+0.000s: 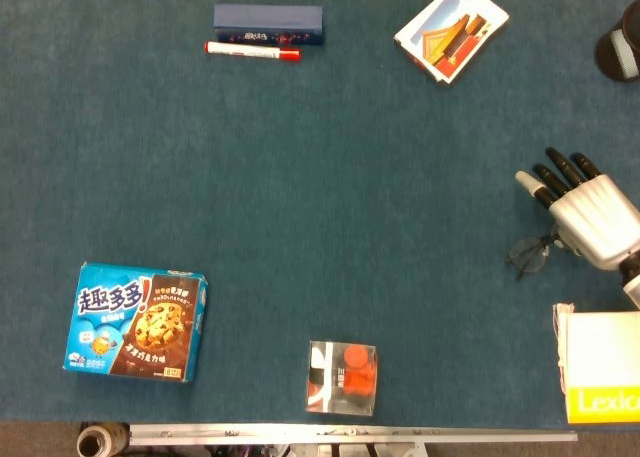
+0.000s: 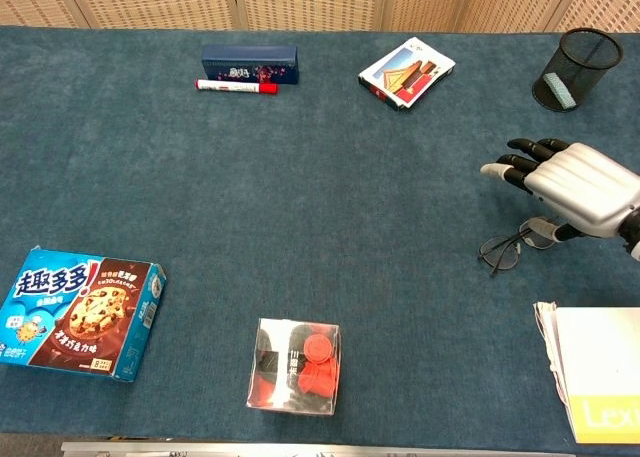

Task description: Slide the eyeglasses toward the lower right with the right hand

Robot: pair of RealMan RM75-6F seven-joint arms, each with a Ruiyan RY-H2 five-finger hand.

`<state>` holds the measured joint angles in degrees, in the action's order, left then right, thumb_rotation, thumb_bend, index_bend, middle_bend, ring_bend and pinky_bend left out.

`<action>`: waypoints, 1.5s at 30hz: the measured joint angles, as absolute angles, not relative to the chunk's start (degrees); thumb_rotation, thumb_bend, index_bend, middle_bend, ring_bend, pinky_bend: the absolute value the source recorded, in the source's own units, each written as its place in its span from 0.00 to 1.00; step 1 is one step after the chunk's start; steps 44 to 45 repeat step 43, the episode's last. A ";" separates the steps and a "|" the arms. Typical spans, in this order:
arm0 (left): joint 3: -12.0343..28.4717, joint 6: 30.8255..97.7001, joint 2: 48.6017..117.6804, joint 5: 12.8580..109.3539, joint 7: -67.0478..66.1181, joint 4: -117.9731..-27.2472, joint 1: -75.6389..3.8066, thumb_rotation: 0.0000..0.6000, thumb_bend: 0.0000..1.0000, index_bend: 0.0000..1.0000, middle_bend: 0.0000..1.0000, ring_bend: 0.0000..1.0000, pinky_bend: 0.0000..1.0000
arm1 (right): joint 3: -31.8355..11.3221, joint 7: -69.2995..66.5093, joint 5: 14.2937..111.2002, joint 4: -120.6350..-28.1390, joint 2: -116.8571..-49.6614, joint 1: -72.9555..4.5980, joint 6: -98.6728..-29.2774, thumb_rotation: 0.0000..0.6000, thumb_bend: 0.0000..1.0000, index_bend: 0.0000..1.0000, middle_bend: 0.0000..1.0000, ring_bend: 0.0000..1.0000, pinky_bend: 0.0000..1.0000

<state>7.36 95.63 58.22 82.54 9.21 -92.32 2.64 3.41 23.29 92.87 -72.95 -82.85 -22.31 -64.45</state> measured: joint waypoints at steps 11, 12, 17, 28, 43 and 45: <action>7.31 95.31 58.25 82.92 8.83 -92.39 2.31 1.00 0.22 0.44 0.29 0.30 0.46 | 2.86 17.66 95.72 -84.61 -73.39 -19.05 -76.77 1.00 0.28 0.16 0.20 0.07 0.19; 7.31 95.25 58.26 82.98 8.73 -92.42 2.23 1.00 0.22 0.44 0.29 0.30 0.46 | 2.76 17.25 95.84 -85.75 -72.26 -18.47 -78.11 1.00 0.28 0.16 0.20 0.07 0.19; 7.28 94.58 58.29 83.69 8.12 -92.58 1.45 1.00 0.22 0.44 0.29 0.30 0.46 | 2.10 13.98 96.13 -90.14 -67.40 -14.51 -86.02 1.00 0.29 0.16 0.20 0.07 0.19; 7.06 91.92 58.41 85.05 5.98 -93.12 -0.95 1.00 0.22 0.44 0.29 0.30 0.46 | 1.25 2.26 92.86 -91.21 -62.86 -5.22 -96.99 1.00 0.30 0.16 0.20 0.07 0.19; 7.44 91.13 58.54 82.51 5.70 -93.09 -1.21 1.00 0.22 0.44 0.29 0.30 0.46 | -2.00 -14.05 86.88 -85.63 -62.80 -1.41 -97.61 1.00 0.30 0.16 0.20 0.07 0.19; 7.44 91.13 58.54 82.51 5.70 -93.09 -1.21 1.00 0.22 0.44 0.29 0.30 0.46 | -2.00 -14.05 86.88 -85.63 -62.80 -1.41 -97.61 1.00 0.30 0.16 0.20 0.07 0.19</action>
